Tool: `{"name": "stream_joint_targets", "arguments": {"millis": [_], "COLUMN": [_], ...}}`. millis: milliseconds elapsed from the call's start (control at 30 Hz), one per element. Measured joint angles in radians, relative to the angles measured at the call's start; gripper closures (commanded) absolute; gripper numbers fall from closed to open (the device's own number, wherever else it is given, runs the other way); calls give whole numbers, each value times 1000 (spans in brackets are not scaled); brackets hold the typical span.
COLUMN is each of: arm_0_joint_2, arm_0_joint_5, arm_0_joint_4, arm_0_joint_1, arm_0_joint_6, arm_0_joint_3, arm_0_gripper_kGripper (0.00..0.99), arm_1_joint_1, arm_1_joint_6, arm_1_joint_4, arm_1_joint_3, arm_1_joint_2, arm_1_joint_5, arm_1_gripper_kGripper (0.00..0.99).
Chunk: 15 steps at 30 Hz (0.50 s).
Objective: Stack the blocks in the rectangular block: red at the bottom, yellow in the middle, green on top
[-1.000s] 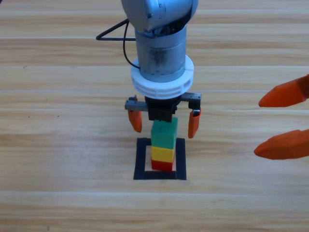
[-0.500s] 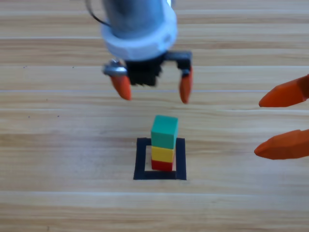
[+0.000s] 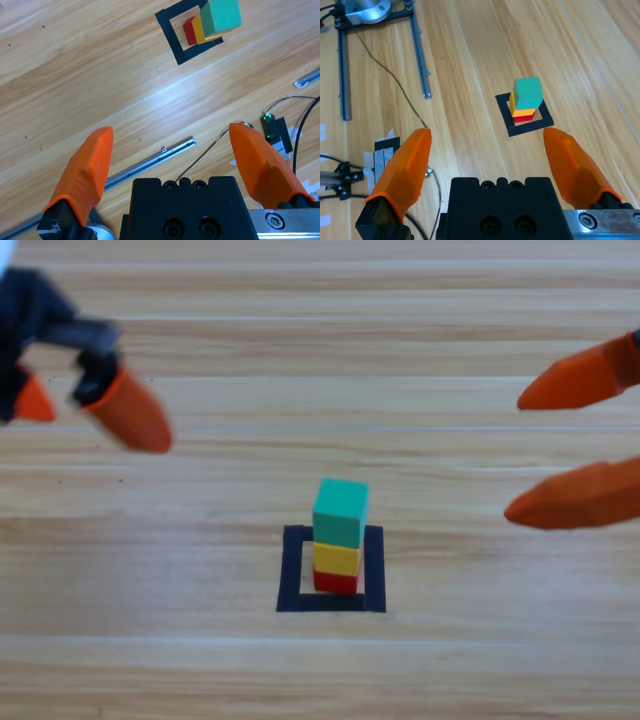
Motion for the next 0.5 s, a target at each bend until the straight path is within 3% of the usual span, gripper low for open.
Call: {"name": "stream_joint_targets", "arguments": {"millis": [233,500], "arm_0_joint_2": [-56,-52], "arm_0_joint_5": [0,-5], "arm_0_joint_4": [-94,-112], "arm_0_joint_1": [0,0], "arm_0_joint_6": [1,1], "arm_0_joint_3": [170,159], "arm_0_gripper_kGripper": [0,0], "arm_1_joint_1": [12,20], "arm_1_joint_6": [0,0], "arm_1_joint_4": [1,1], "arm_1_joint_3": [0,0], "arm_1_joint_2": [2,2], "arm_1_joint_5": [0,0], "arm_1_gripper_kGripper": [1,1]}}
